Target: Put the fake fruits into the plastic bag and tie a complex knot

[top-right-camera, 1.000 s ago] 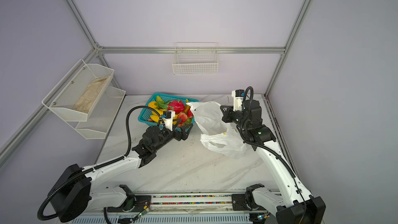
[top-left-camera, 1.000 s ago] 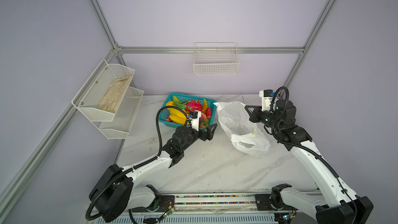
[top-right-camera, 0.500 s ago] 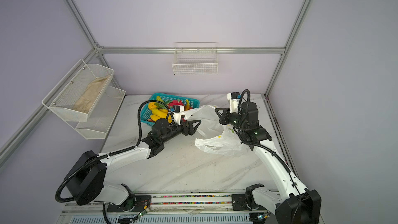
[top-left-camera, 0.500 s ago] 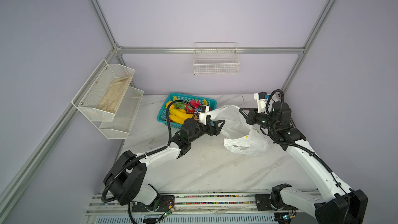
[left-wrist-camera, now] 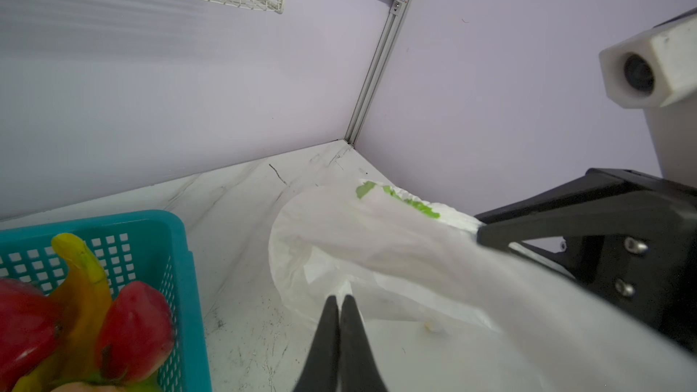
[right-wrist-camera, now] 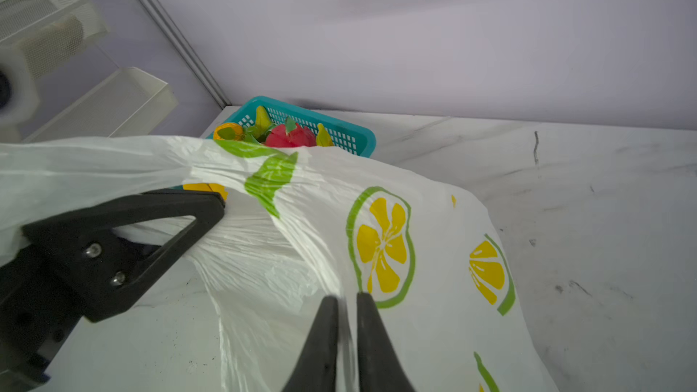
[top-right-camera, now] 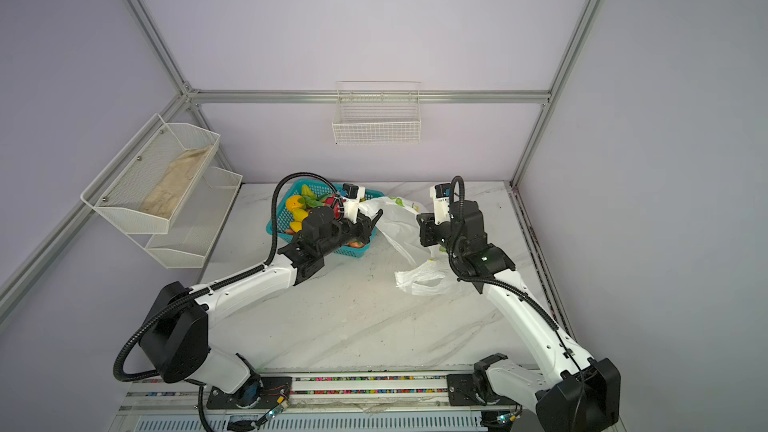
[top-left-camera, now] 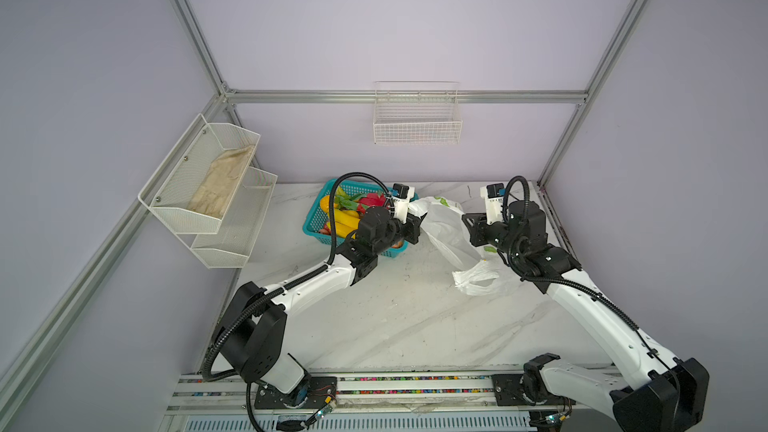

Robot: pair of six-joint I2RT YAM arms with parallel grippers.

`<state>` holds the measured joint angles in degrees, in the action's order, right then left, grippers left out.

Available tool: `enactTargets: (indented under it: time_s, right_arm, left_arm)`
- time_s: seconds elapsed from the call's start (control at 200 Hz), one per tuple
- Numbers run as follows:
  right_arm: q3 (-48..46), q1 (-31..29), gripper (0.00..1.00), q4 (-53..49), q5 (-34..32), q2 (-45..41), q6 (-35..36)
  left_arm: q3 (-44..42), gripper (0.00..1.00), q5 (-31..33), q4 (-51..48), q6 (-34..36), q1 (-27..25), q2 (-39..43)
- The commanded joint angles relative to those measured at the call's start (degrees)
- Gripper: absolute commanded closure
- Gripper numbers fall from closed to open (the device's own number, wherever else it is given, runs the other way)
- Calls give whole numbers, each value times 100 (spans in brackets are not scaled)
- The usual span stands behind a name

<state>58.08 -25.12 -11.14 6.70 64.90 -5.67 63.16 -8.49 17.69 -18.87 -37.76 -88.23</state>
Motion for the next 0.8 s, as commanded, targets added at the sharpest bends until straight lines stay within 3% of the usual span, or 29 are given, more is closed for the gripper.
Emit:
enactTargets:
  time_s: [0.0, 0.215, 0.42, 0.53, 0.795]
  right_arm:
    - [195, -320, 73, -479, -1367, -102, 469]
    - [259, -700, 53, -806, -1769, 34, 586]
    - [316, -1069, 41, -741, -1229, 318, 533]
    - [220, -1168, 38, -516, -1037, 307, 213]
    - [-26, -1445, 28, -345, -1624, 536, -664]
  left_arm:
    - [741, 100, -285, -256, 213, 67, 124]
    - [733, 100, -466, -270, 182, 151, 198]
    - [681, 100, -498, -314, 99, 205, 242]
    - [639, 100, -502, -317, 15, 207, 258]
    - [593, 100, -465, -286, -126, 207, 297]
